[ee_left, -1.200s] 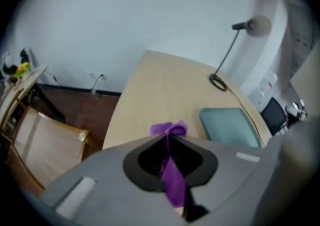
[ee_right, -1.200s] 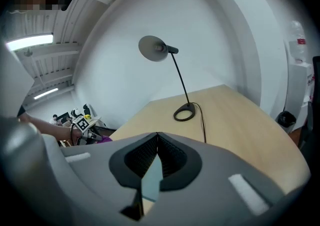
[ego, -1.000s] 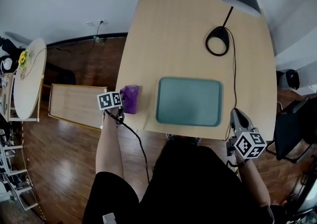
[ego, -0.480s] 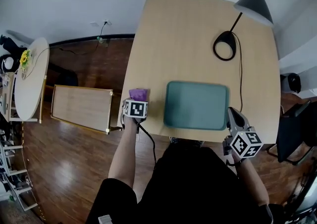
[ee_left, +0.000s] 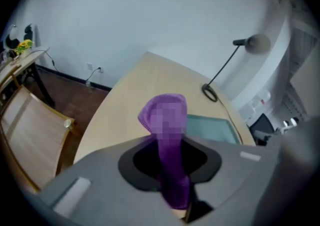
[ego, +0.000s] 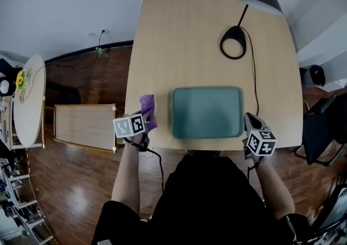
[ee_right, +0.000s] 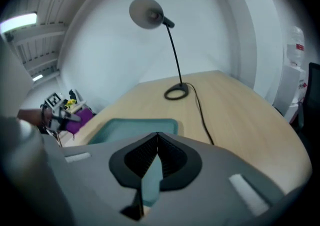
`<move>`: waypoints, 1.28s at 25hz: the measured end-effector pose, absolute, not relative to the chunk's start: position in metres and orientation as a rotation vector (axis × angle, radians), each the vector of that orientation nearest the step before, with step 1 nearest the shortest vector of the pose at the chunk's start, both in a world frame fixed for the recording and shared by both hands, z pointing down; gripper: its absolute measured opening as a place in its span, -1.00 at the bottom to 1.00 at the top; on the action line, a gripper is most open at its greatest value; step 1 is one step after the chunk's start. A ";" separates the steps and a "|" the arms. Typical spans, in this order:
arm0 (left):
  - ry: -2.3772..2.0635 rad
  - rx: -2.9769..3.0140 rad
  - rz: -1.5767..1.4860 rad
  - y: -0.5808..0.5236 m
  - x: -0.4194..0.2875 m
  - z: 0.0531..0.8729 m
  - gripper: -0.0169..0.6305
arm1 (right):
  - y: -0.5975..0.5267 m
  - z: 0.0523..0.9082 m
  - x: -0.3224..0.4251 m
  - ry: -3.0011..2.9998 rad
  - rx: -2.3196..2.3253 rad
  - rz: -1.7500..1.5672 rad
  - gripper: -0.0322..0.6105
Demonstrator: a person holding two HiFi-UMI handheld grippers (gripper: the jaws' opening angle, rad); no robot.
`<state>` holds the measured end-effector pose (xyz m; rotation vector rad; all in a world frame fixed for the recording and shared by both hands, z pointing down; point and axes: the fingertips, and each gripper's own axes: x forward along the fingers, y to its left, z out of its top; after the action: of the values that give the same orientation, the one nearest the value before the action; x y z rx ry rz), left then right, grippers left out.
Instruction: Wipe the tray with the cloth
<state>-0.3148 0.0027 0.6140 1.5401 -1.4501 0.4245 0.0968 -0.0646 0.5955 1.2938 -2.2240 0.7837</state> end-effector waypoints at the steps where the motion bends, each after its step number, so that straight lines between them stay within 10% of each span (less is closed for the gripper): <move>1: -1.436 1.565 0.415 -0.002 -0.304 0.605 -0.63 | -0.066 0.617 0.099 -2.175 1.272 0.796 -0.89; 7: -1.365 1.595 0.407 -0.042 -0.251 0.606 -0.62 | -0.048 0.686 0.109 -1.946 1.197 0.885 -0.54; 11: -1.377 1.550 0.490 -0.068 -0.248 0.626 -0.63 | -0.033 0.700 0.110 -1.903 1.142 0.892 -0.81; 32: -1.158 1.578 0.901 -0.119 -0.061 0.678 -0.62 | -0.027 0.699 0.098 -1.964 1.099 0.895 -0.81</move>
<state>-0.0609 -0.1194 0.6776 1.5785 -1.1584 0.9013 0.0979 -0.0269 0.6991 1.0986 -1.9645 0.8947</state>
